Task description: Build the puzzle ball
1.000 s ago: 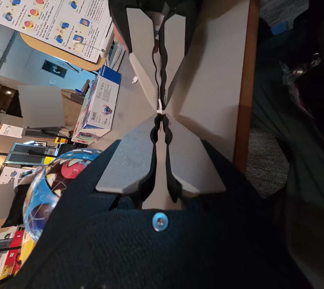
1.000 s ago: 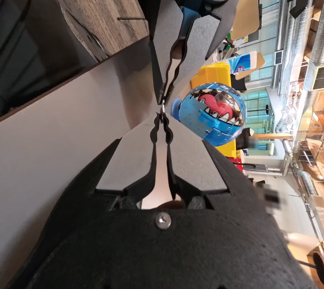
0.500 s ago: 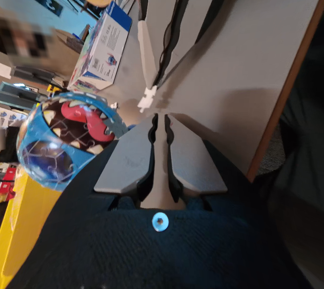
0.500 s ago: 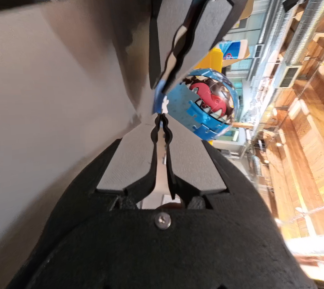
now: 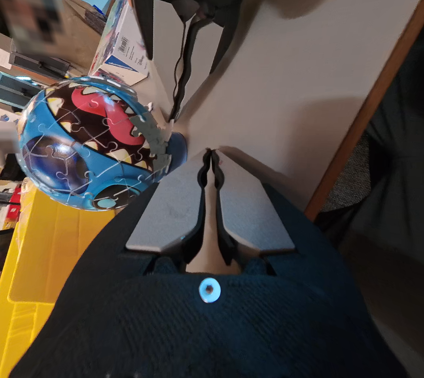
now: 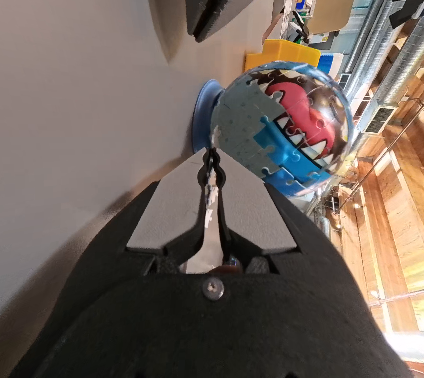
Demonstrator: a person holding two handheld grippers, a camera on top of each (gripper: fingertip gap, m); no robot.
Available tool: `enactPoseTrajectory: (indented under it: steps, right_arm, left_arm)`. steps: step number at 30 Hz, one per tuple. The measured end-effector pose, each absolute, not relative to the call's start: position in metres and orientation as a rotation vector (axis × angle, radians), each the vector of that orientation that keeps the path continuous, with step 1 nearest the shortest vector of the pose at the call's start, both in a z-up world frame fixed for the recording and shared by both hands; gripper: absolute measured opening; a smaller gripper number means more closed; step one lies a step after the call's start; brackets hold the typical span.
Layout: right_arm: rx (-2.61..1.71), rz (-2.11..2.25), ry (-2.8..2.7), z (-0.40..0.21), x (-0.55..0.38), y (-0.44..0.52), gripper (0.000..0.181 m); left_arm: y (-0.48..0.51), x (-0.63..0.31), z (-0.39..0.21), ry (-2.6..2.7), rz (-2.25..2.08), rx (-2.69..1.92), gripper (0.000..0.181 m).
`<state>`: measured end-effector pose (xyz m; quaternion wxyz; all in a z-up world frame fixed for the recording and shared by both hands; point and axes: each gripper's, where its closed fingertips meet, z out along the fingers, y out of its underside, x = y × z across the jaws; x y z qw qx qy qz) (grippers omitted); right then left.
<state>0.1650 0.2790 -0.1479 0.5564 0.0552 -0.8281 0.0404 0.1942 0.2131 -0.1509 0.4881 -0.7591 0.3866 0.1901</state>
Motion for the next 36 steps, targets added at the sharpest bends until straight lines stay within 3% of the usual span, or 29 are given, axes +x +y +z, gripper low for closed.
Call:
enactPoseTrajectory:
  steps: [1,8,21,36]
  right_arm:
    - [0.134,0.102,-1.960,-0.148,0.164,0.278,0.000]
    - [0.181,0.096,-2.021,-0.155,0.156,0.275,0.000]
    - [0.234,0.082,-2.106,-0.151,0.154,0.272,0.000]
    - [0.264,0.083,-2.132,-0.155,0.152,0.275,0.000]
  left_arm:
    - [0.216,0.190,-0.148,0.911,0.503,-1.839,0.000]
    - [0.234,0.178,-0.158,0.895,0.686,-1.906,0.002]
    - [0.259,0.172,-0.151,0.685,0.716,-2.012,0.027]
    - [0.271,0.160,-0.155,0.707,0.919,-2.052,0.018]
